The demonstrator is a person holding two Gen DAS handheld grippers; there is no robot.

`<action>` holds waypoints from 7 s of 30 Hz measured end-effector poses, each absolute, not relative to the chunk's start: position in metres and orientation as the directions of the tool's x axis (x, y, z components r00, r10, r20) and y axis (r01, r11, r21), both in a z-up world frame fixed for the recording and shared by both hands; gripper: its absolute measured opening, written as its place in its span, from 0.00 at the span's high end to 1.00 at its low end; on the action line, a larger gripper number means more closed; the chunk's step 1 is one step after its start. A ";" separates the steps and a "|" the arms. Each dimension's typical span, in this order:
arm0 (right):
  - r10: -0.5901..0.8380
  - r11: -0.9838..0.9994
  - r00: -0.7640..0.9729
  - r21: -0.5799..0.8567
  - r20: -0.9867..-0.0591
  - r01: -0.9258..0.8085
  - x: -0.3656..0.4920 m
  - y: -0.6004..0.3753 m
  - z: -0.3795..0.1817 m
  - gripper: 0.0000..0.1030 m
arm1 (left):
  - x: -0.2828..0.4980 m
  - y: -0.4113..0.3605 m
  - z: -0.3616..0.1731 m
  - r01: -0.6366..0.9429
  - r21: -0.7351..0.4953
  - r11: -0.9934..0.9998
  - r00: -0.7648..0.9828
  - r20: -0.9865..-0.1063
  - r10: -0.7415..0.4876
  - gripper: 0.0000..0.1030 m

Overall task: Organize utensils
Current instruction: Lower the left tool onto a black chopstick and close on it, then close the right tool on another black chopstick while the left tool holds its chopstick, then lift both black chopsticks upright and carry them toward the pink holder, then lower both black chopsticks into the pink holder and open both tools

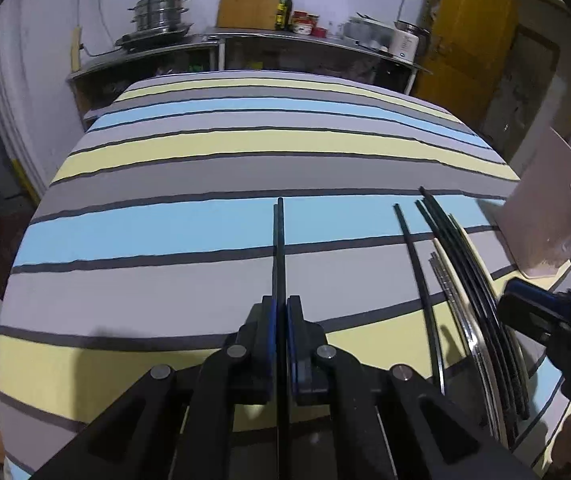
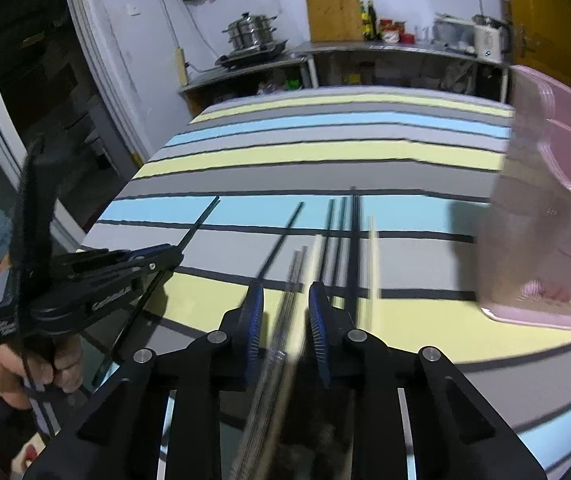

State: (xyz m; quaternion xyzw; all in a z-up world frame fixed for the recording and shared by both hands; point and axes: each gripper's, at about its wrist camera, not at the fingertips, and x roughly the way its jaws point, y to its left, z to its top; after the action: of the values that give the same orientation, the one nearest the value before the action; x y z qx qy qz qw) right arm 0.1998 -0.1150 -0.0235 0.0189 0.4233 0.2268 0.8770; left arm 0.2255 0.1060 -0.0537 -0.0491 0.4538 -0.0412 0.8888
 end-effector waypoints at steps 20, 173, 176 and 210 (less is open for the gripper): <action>0.420 0.890 0.409 0.278 -0.810 -0.362 0.255 -0.084 -0.051 0.80 | 0.254 0.123 -0.052 -0.007 -0.146 0.989 0.544 -0.831 -0.119 0.90; 0.386 0.913 0.702 0.139 -0.598 -0.383 0.192 -0.233 0.116 0.95 | 0.196 0.019 0.170 0.317 -0.267 0.910 0.731 -0.543 -0.414 0.96; 0.388 0.915 0.721 0.151 -0.574 -0.373 0.188 -0.244 0.130 0.95 | 0.202 0.006 0.177 0.336 -0.271 0.902 0.724 -0.538 -0.432 0.96; 0.331 0.942 0.712 0.257 -0.620 -0.214 0.253 -0.309 0.097 0.94 | 0.308 -0.112 0.122 0.409 -0.343 0.846 0.589 -0.608 -0.532 0.95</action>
State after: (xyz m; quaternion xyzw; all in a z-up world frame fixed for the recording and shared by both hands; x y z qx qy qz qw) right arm 0.2533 -0.3090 0.0970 0.0836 0.3497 0.1478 0.9213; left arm 0.3076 -0.1119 0.1216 -0.0836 0.3676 -0.2650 0.8875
